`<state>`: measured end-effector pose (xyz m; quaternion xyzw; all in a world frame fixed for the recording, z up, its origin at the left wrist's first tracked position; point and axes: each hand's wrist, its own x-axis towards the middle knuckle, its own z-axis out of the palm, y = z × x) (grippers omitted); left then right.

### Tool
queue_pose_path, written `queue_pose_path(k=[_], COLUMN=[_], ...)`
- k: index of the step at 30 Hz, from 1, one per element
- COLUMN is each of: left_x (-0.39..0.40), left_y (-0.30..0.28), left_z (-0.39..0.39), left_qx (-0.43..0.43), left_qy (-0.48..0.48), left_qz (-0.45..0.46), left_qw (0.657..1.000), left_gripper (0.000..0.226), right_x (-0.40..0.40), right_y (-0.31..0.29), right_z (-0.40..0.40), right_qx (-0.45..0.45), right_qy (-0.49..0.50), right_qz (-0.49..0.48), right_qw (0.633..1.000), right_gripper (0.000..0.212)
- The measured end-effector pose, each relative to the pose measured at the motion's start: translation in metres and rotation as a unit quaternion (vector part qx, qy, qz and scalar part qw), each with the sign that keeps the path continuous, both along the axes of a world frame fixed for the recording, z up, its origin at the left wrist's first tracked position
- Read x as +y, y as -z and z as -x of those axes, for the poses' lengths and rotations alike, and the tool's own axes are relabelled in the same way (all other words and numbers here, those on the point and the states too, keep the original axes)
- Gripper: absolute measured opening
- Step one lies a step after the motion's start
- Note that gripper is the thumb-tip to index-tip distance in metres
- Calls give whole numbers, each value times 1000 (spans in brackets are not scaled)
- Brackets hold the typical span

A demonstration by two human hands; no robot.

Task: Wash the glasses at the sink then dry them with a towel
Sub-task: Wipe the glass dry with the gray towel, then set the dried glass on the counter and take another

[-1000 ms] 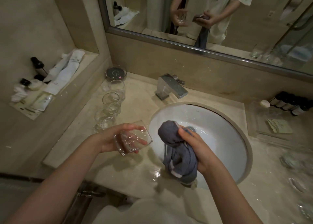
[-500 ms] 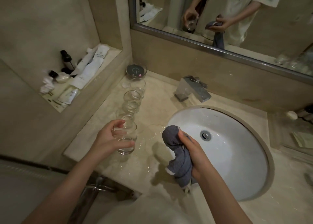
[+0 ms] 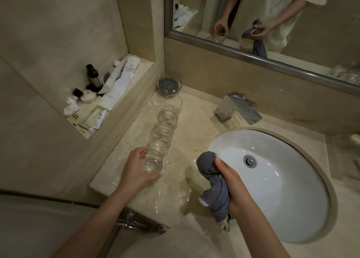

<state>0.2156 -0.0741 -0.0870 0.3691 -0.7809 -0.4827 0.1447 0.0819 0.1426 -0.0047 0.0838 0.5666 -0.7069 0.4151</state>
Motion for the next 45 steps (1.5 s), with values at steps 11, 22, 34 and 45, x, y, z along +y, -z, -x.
queue_pose_path(k=[11,22,34,45], left_x=[-7,-13,-13,-11], left_y=[6,3,-24,-28], left_z=[1,1,15,23], left_qx=[-1,-30,-154,-205], left_qy=[37,75,160,158], left_qz=[9,0,143,175], left_qw=[999,997,964,950], left_gripper=[91,94,94,90], right_x=[-4,-2,-1,1], right_y=[-3,-1,-3,1], right_z=[-10,-19,-23,-21], right_qx=[-20,-30,-26,-30], right_qy=[31,53,58,61], right_qz=[-4,-6,-16,-21], right_qw=[999,998,998,997], right_gripper=[46,33,27,39])
